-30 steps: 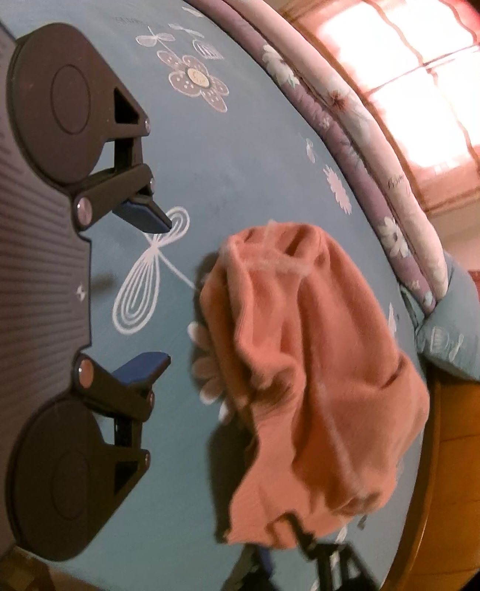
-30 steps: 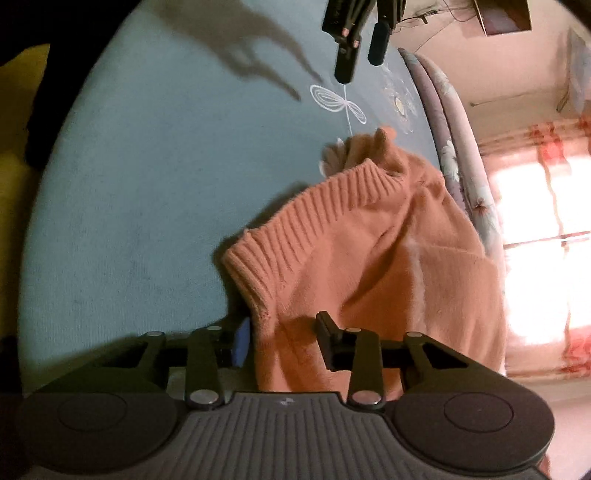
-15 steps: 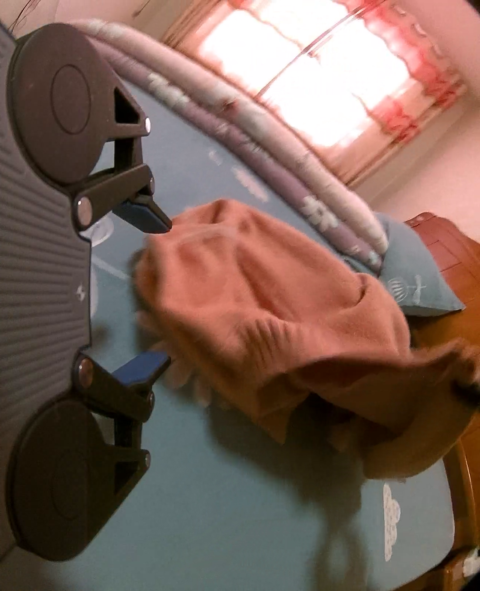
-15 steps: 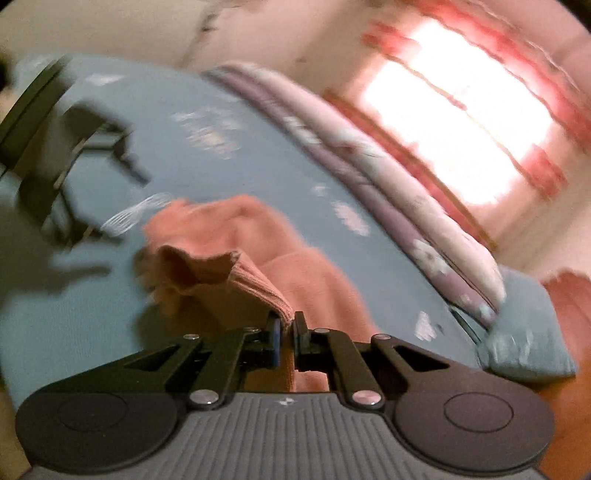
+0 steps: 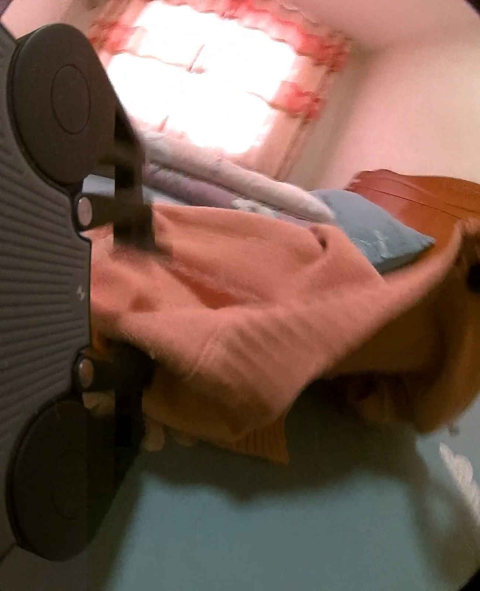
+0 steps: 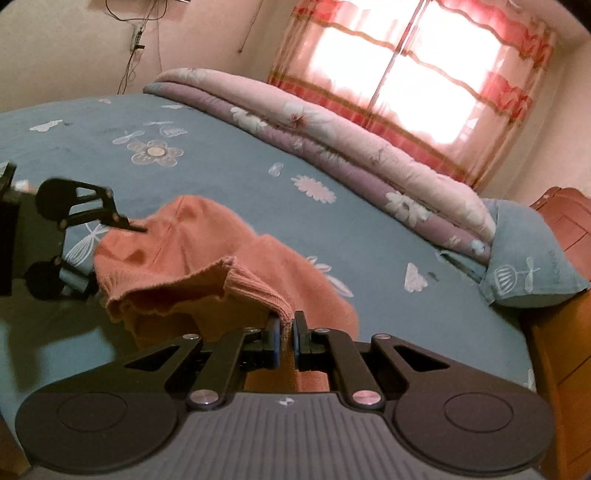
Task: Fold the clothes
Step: 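Grasp the hem with the right gripper while the left gripper holds the hem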
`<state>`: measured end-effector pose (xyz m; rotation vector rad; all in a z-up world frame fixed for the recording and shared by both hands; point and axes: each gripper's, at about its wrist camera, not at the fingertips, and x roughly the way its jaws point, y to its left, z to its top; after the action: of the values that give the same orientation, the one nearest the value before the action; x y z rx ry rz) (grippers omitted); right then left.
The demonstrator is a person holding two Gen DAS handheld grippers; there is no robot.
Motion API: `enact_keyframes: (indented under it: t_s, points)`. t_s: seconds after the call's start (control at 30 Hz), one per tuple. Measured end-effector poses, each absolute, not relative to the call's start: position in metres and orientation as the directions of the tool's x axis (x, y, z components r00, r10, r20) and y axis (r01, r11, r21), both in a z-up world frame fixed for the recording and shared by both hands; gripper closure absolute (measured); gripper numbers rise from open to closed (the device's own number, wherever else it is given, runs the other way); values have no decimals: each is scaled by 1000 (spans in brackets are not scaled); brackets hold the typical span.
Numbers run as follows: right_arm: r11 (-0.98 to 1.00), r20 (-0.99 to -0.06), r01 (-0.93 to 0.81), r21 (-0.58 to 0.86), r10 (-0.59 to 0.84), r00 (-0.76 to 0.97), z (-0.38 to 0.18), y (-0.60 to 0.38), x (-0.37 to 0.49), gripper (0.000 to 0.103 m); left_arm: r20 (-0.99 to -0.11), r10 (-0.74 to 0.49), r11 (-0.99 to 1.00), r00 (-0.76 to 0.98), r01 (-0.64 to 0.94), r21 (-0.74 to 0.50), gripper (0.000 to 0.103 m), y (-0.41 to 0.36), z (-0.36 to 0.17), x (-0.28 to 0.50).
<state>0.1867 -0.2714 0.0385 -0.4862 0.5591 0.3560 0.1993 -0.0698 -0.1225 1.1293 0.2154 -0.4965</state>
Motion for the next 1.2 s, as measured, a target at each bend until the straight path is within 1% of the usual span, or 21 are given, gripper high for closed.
enact_keyframes:
  t_s: [0.03, 0.07, 0.13, 0.2, 0.27, 0.3, 0.33, 0.37, 0.4, 0.43, 0.5, 0.6, 0.67, 0.77, 0.87, 0.93, 1.0, 1.03, 1.13, 1.17, 1.2]
  points:
    - [829, -586, -450, -332, 192, 787, 35, -272, 187, 94, -425, -276, 380, 862, 504, 776, 94, -69, -115, 202]
    - [830, -593, -454, -325, 195, 781, 32, -272, 187, 94, -425, -285, 431, 859, 511, 744, 94, -66, -107, 205]
    - [836, -601, -457, -305, 203, 773, 24, -272, 185, 94, -392, -283, 497, 875, 484, 720, 96, -60, -93, 210]
    - [844, -606, -456, -282, 212, 767, 16, -272, 182, 91, -376, -271, 541, 886, 463, 702, 96, -56, -81, 216]
    - [852, -611, -455, -259, 221, 760, 7, -272, 178, 88, -387, -262, 600, 884, 463, 652, 96, -53, -68, 226]
    - [856, -613, -455, -247, 225, 757, 3, -272, 177, 80, -388, -259, 616, 884, 461, 639, 96, -54, -63, 230]
    - [859, -615, -454, -236, 230, 754, -1, -272, 175, 74, -389, -256, 631, 885, 458, 626, 96, -54, -58, 234]
    - [863, -617, -454, -224, 234, 751, -5, -272, 173, 64, -387, -250, 638, 887, 452, 623, 96, -56, -55, 238]
    - [866, -620, -453, -212, 239, 748, -9, -273, 172, 58, -385, -248, 643, 889, 449, 621, 96, -58, -51, 241]
    - [869, -622, -452, -201, 244, 744, -13, -273, 170, 57, -383, -246, 648, 890, 445, 618, 96, -60, -48, 245]
    - [875, -625, -450, -177, 253, 738, -22, -273, 166, 48, -378, -241, 657, 894, 437, 614, 96, -64, -41, 251]
    - [887, -626, -443, -131, 273, 731, -33, -271, 161, 44, -379, -236, 666, 895, 433, 608, 96, -70, -35, 259]
    - [895, -619, -434, -103, 284, 732, -39, -265, 155, 39, -380, -233, 671, 895, 431, 604, 96, -74, -31, 264]
    - [897, -596, -416, -146, 256, 761, -54, -245, 143, 39, -381, -228, 679, 896, 427, 598, 96, -80, -26, 272]
    - [908, -540, -349, -234, 177, 823, -67, -225, 133, 38, -383, -224, 676, 896, 426, 601, 96, -83, -22, 278]
    - [911, -521, -306, -275, 126, 844, -78, -212, 134, 38, -389, -223, 683, 894, 428, 592, 95, -83, -19, 281]
    - [899, -520, -304, -314, 105, 848, -89, -199, 138, 38, -394, -224, 690, 891, 430, 581, 95, -82, -18, 283]
    - [887, -517, -297, -354, 79, 853, -94, -192, 140, 38, -396, -223, 691, 891, 431, 580, 95, -82, -17, 285]
    - [812, -468, -285, -510, 16, 883, -112, -169, 145, 40, -398, -222, 699, 890, 430, 571, 95, -80, -16, 287]
    - [791, -456, -275, -546, -5, 890, -117, -164, 147, 44, -400, -221, 702, 889, 430, 568, 95, -79, -16, 288]
    - [774, -451, -272, -572, -20, 892, -120, -161, 150, 63, -401, -220, 703, 890, 429, 568, 95, -78, -16, 288]
